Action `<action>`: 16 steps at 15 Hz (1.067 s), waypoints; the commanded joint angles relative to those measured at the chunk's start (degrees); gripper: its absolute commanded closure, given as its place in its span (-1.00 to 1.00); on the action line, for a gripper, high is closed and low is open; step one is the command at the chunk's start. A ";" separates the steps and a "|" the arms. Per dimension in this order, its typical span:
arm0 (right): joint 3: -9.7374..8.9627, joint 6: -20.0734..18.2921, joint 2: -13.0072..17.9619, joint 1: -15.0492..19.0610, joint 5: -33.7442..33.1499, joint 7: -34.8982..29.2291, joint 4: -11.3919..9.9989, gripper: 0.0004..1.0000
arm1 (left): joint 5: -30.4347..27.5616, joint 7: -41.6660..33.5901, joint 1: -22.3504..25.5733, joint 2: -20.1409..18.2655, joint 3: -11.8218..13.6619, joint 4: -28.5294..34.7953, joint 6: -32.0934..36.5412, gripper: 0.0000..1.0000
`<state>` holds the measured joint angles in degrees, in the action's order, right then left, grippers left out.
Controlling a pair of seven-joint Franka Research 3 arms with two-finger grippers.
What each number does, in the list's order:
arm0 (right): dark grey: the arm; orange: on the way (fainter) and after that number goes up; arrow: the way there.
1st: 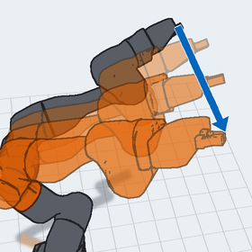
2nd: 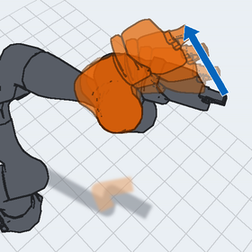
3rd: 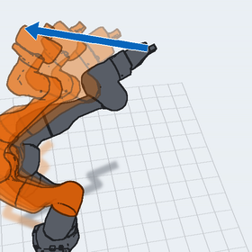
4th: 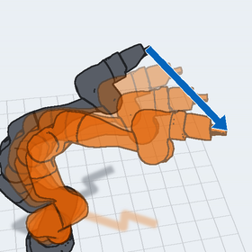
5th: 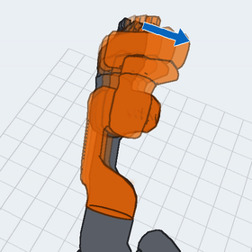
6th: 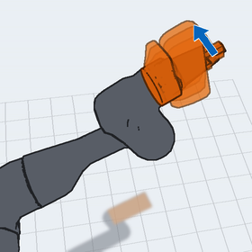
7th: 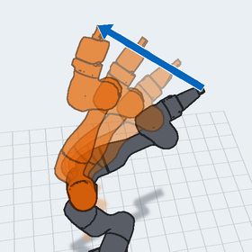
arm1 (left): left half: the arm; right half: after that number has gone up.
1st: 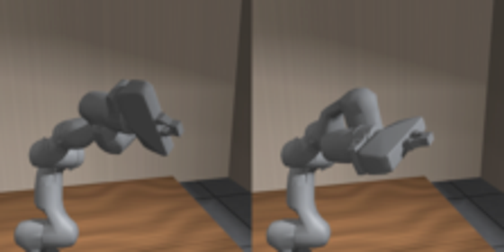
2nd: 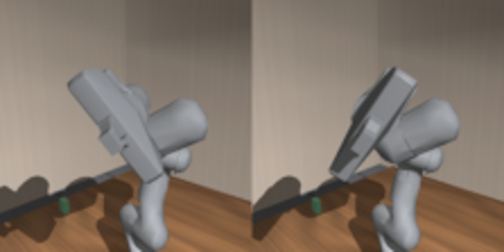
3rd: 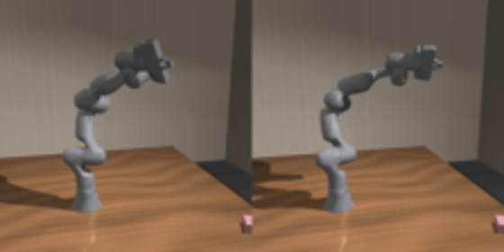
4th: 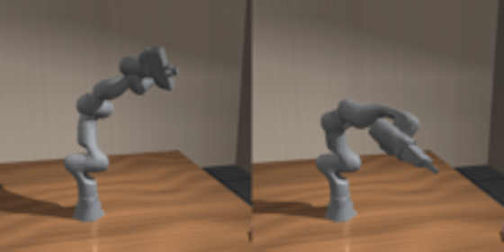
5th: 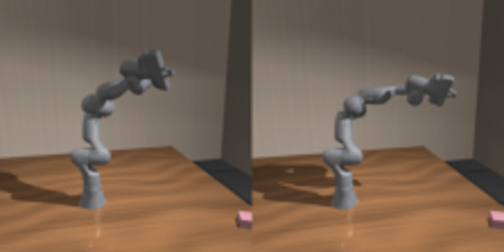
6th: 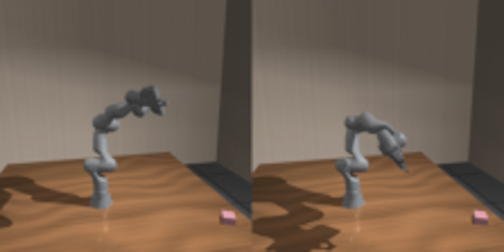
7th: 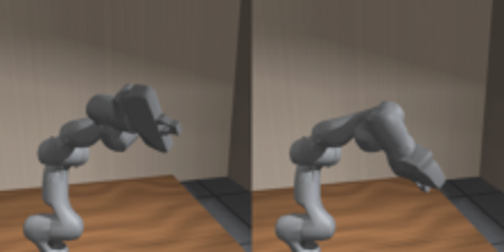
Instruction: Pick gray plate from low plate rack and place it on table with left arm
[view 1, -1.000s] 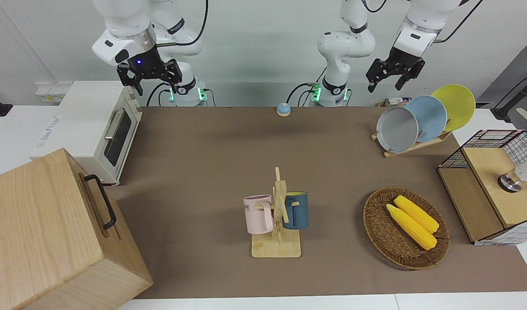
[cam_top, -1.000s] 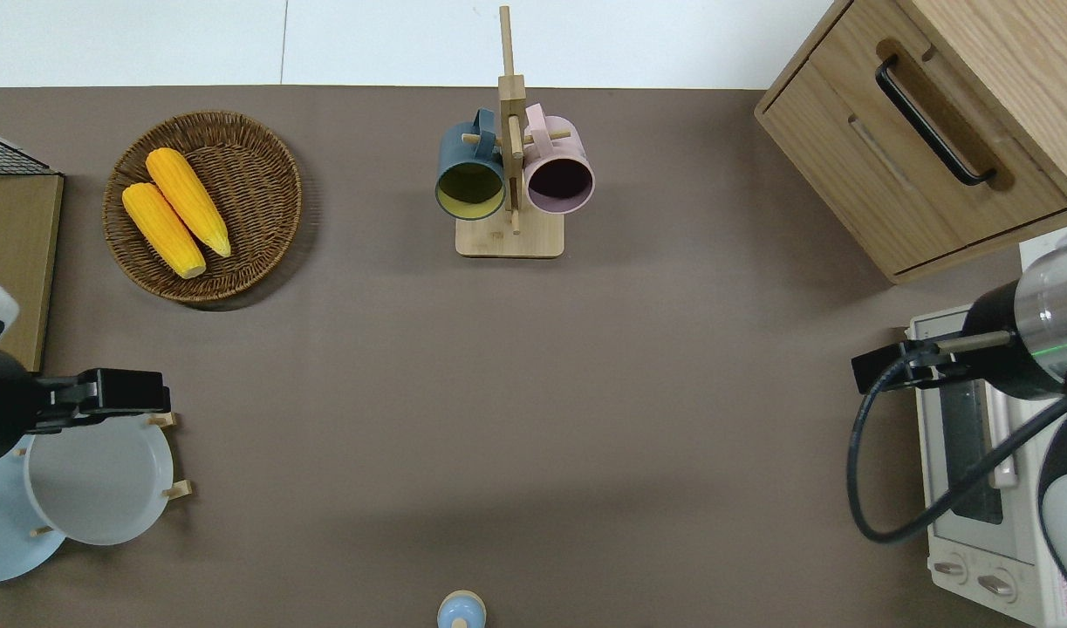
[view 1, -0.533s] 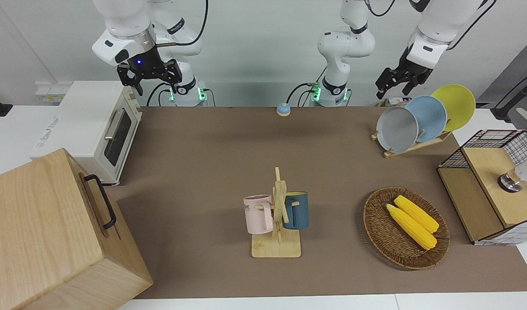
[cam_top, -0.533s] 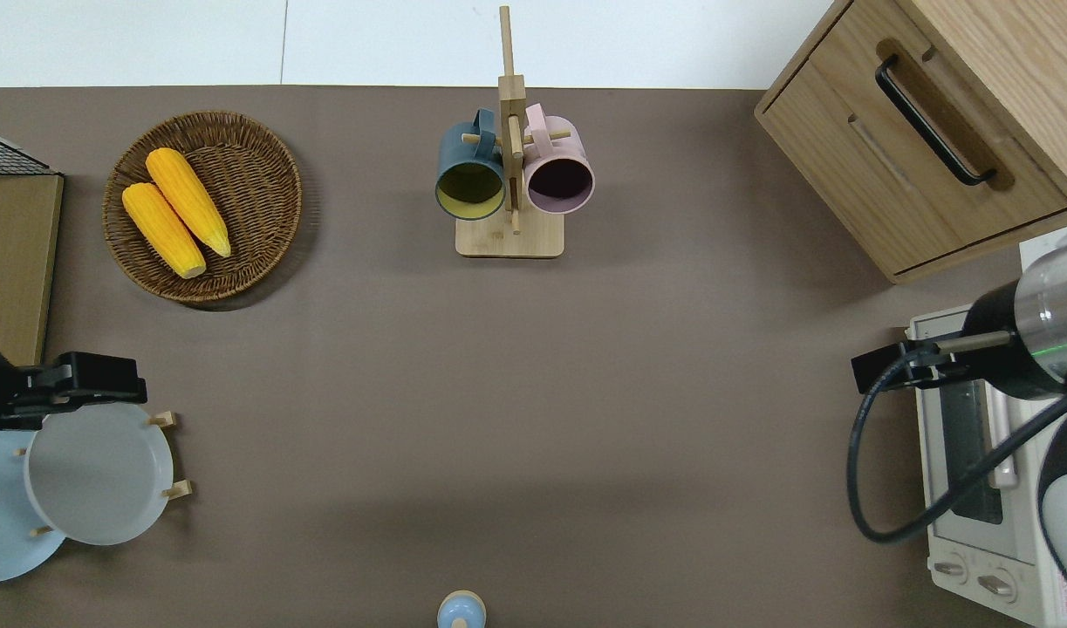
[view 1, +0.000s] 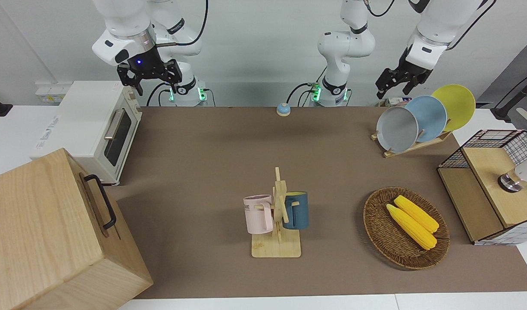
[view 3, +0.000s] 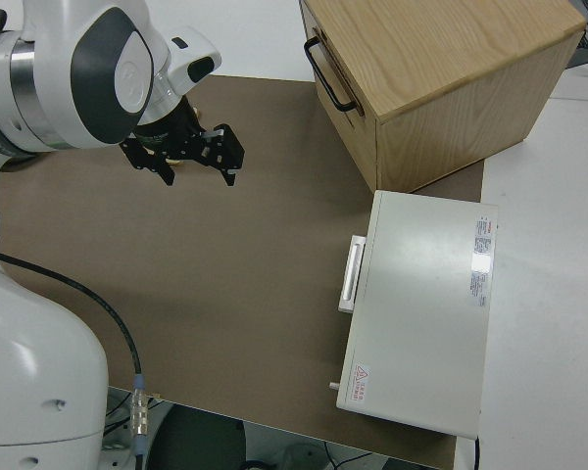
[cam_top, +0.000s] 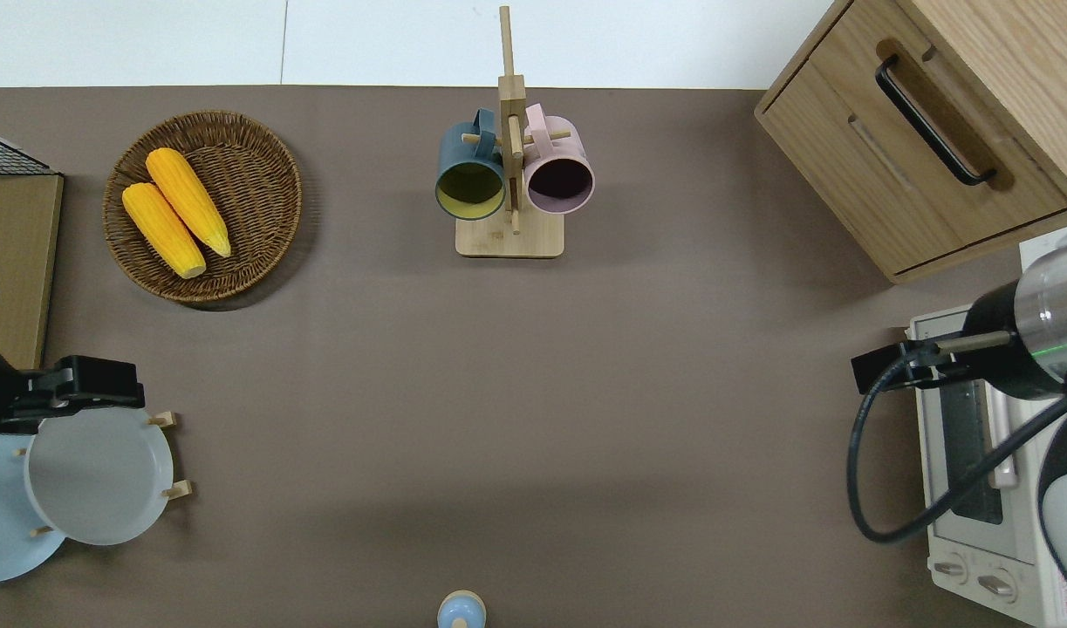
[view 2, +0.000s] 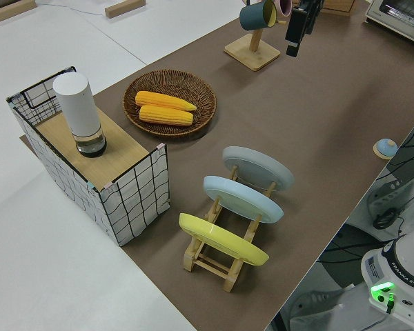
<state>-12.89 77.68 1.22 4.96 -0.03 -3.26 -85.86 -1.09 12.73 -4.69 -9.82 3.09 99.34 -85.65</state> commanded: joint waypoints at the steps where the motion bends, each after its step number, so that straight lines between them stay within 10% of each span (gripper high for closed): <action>1: -0.38 -0.87 0.27 0.85 0.20 0.19 0.35 -0.97 | 5.91 0.02 0.29 -0.03 -0.89 1.73 0.75 -0.98; 16: -0.38 -0.87 0.27 0.85 0.20 0.19 0.35 -0.98 | 31.93 -3.15 1.79 -0.91 0.24 24.23 -11.38 -0.98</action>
<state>-12.89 77.68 1.22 4.96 -0.03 -3.26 -85.86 27.61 10.11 -3.46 -9.28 2.17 118.81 -94.03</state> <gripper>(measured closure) 0.009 0.004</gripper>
